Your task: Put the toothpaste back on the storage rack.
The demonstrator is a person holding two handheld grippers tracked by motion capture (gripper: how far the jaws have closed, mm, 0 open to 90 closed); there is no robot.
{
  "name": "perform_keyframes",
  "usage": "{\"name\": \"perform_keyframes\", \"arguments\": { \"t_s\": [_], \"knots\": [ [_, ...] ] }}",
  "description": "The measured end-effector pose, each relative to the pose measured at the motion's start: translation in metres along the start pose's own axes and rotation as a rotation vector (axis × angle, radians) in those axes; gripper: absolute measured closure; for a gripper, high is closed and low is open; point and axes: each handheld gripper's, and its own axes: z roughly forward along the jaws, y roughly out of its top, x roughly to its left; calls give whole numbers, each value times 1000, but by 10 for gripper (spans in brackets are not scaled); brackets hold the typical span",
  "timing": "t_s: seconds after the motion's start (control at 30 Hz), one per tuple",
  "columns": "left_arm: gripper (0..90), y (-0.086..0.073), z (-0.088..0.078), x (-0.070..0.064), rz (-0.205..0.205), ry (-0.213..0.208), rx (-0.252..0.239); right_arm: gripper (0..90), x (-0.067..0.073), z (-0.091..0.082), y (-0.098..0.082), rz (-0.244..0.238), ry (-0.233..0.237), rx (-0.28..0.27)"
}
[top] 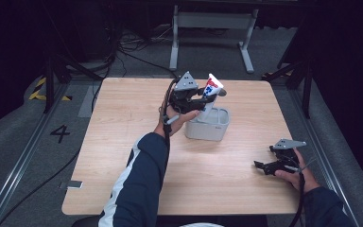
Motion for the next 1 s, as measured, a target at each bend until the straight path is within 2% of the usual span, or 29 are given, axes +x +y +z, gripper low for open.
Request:
{"name": "perform_keyframes", "arguments": {
  "t_s": [0.13, 0.37, 1.0],
  "knots": [
    [638, 1, 11, 0, 11, 14, 18, 5, 0, 0, 0, 0, 1, 1],
    [637, 0, 22, 4, 16, 9, 19, 5, 0, 0, 0, -3, 1, 1],
    [635, -10, 36, 12, -17, 12, 30, 5, 0, 0, 0, -3, 0, 1]
  ]
}}
